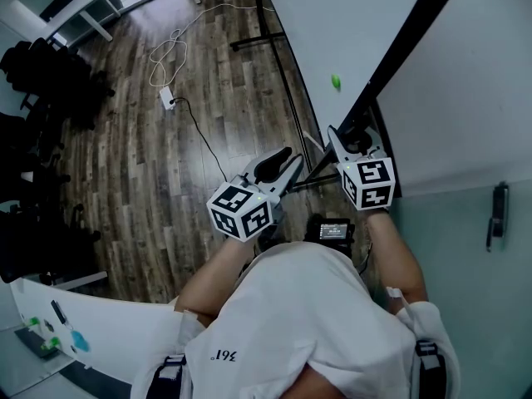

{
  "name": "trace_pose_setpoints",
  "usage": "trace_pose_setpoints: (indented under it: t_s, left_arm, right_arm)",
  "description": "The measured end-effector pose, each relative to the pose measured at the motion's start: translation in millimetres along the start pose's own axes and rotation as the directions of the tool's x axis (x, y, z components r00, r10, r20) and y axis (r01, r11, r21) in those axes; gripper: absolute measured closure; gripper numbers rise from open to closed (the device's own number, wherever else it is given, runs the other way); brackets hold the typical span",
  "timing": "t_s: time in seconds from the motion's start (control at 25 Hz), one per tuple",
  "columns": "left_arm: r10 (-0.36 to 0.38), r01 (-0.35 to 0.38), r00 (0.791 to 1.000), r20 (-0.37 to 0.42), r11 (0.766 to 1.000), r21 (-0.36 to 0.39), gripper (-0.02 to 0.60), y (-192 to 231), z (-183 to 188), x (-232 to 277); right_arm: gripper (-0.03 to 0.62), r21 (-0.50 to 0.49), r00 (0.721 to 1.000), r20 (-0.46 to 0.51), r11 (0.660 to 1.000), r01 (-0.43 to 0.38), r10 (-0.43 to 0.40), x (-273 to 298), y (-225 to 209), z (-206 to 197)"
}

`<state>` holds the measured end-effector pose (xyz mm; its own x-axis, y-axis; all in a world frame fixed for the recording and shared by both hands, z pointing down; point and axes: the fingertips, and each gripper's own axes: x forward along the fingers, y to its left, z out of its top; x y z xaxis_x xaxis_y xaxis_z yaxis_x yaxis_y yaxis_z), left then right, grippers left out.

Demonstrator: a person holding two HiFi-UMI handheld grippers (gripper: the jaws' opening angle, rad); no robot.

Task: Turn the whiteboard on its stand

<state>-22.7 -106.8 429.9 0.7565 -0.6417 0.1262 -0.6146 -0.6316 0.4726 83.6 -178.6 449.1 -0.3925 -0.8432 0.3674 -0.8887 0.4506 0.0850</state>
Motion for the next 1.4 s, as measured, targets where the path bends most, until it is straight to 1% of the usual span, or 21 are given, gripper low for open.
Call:
trace_pose_setpoints:
  t_s: [0.32,0.68,0.76,0.96,1.2,1.28,1.4]
  left_arm:
    - [0.001,-0.001,1.000,0.003,1.000,0.000,0.460,3.9,2.5,-6.0]
    - [-0.009,0.009,1.000,0.008,1.000,0.006,0.460,12.6,10.8,-18.5]
    - [-0.013,0.013,1.000,0.011,1.000,0.009,0.459,14.8,12.8,-23.3]
    - [-0.040,0.040,0.999,0.014,0.999,0.021,0.459,18.9,19.6,-38.1]
    - [-0.072,0.071,0.997,0.015,0.997,0.033,0.460,23.1,22.4,-61.5]
    - [-0.082,0.081,0.996,0.017,0.996,0.033,0.460,23.9,23.4,-69.2]
    - [-0.095,0.095,0.995,0.020,0.995,0.034,0.460,26.9,22.2,-77.3]
  right_arm:
    - [0.405,-0.007,1.000,0.018,1.000,0.024,-0.024,-0.1,-0.3,1.5]
    - [0.404,0.011,1.000,0.010,1.000,-0.010,0.010,3.2,2.1,1.1]
    - [0.402,0.010,1.000,0.012,1.000,-0.006,0.006,0.8,1.8,1.6]
    - [0.379,0.012,0.999,0.017,0.999,0.034,-0.034,-6.1,1.2,1.6]
    - [0.325,0.050,0.995,0.018,0.994,0.096,-0.097,-16.7,5.9,-0.2]
    - [0.322,0.059,0.992,0.018,0.991,0.121,-0.123,-20.3,6.7,1.4]
    - [0.323,0.048,0.988,0.012,0.987,0.154,-0.155,-27.4,9.8,-2.9]
